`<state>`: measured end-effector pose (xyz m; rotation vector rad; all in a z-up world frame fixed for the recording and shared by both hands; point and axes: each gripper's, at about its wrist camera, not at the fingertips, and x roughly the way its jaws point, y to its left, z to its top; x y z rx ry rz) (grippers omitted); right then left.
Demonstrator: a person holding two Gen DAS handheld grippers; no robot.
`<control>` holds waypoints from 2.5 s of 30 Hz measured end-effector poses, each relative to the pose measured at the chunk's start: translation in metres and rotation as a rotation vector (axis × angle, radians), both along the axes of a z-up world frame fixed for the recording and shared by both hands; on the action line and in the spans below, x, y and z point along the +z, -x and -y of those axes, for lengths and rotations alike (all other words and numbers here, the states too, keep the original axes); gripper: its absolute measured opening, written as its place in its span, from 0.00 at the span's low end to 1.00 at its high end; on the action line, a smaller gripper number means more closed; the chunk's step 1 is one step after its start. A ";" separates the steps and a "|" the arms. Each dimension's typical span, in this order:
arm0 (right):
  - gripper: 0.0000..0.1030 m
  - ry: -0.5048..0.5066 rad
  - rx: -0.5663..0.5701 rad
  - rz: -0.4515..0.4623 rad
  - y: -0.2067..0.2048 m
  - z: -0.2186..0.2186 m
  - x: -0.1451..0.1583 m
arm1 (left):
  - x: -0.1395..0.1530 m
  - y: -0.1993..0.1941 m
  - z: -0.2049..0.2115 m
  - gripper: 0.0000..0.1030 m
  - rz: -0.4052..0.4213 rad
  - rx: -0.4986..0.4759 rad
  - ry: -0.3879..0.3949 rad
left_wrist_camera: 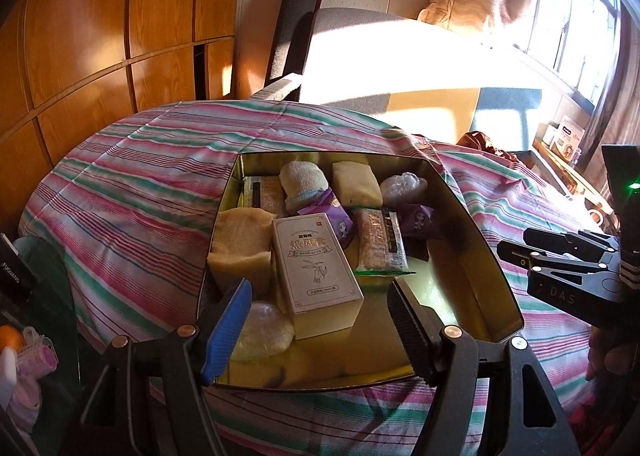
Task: Organize objects
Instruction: 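Move both tools back from the tray toward the green box and sponge, then grasp the green-and-white box with the left tool and lift it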
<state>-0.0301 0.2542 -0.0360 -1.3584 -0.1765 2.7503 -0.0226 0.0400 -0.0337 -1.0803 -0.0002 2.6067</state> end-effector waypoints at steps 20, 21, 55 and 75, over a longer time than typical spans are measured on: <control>0.43 0.060 -0.197 -0.043 -0.068 -0.080 0.008 | 0.006 -0.014 -0.026 0.71 -0.046 -0.071 0.066; 0.43 0.061 -0.213 -0.044 -0.071 -0.086 0.008 | 0.006 -0.015 -0.028 0.71 -0.046 -0.077 0.068; 0.43 0.321 -0.738 -0.129 -0.195 -0.279 0.007 | 0.008 -0.046 -0.143 0.73 -0.075 -0.391 0.151; 0.43 0.642 -0.916 -0.442 -0.253 -0.311 0.001 | -0.015 -0.061 -0.258 0.73 -0.006 -0.631 0.193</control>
